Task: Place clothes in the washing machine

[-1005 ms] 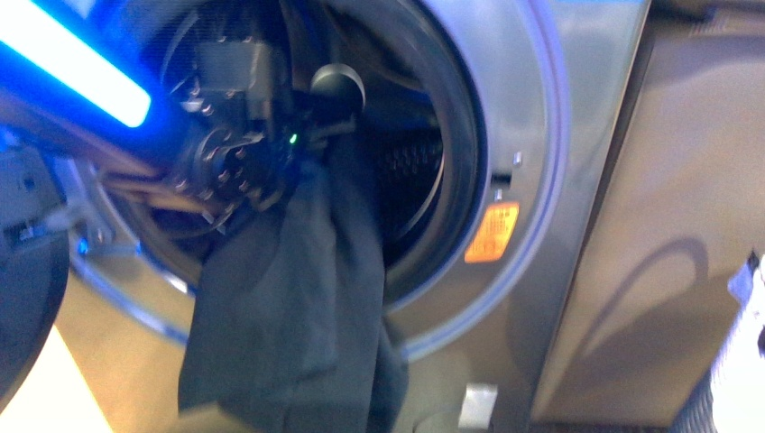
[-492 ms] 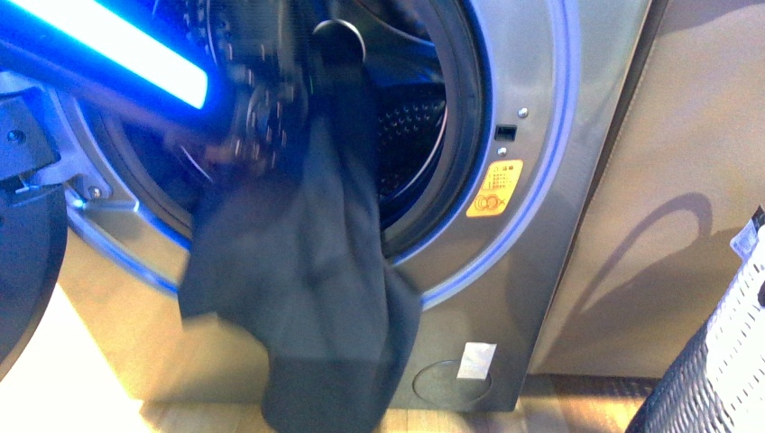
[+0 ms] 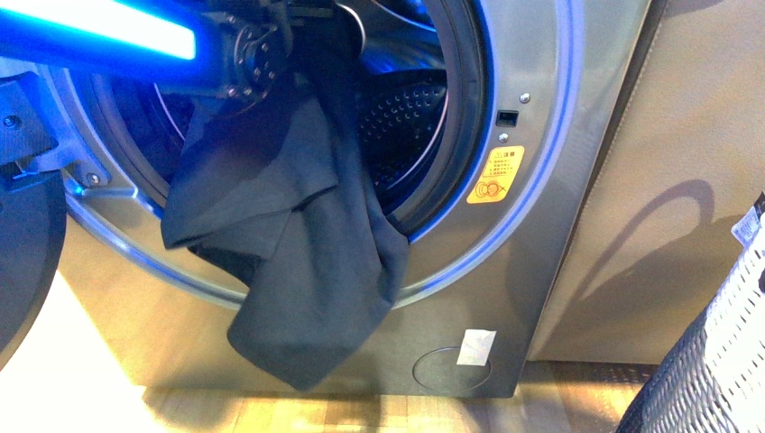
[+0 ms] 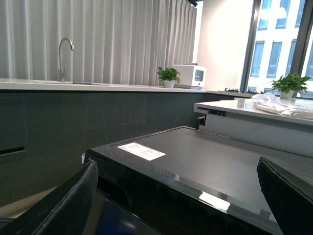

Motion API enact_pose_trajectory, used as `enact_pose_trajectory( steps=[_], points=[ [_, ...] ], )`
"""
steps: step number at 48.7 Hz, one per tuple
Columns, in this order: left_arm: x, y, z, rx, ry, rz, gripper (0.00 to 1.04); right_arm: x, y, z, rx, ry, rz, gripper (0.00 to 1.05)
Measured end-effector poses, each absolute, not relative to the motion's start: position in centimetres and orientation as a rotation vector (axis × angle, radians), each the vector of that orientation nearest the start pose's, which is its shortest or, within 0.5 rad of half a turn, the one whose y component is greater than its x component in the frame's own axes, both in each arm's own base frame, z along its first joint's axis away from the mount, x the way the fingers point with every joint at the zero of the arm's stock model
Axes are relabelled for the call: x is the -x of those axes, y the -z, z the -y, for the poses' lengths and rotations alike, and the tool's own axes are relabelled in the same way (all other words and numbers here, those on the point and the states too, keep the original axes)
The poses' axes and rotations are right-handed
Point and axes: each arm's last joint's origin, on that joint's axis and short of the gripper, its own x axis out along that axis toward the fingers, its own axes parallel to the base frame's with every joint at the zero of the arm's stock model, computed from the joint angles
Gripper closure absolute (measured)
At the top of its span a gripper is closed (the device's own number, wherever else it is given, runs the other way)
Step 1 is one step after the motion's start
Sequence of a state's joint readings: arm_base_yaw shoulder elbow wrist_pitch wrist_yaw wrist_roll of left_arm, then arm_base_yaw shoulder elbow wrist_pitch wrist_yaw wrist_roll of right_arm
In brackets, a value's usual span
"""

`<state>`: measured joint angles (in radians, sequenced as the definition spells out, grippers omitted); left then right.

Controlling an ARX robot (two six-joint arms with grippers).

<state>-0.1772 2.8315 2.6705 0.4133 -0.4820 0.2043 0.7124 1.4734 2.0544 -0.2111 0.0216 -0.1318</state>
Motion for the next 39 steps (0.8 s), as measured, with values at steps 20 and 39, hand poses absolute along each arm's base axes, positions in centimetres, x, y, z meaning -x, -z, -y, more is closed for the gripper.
enact_pose_trajectory(
  steps=[20,39],
  points=[
    [-61.3,-20.8,9.9,-0.193,-0.216,0.095,0.86,-19.4,-58.6,-16.7,-0.010,-0.658,0.396,0.08],
    [-58.6,-12.8,7.7,-0.173,-0.107,-0.146,0.23,-19.4,-58.6,-16.7,-0.010,-0.658,0.396,0.08]
  ],
)
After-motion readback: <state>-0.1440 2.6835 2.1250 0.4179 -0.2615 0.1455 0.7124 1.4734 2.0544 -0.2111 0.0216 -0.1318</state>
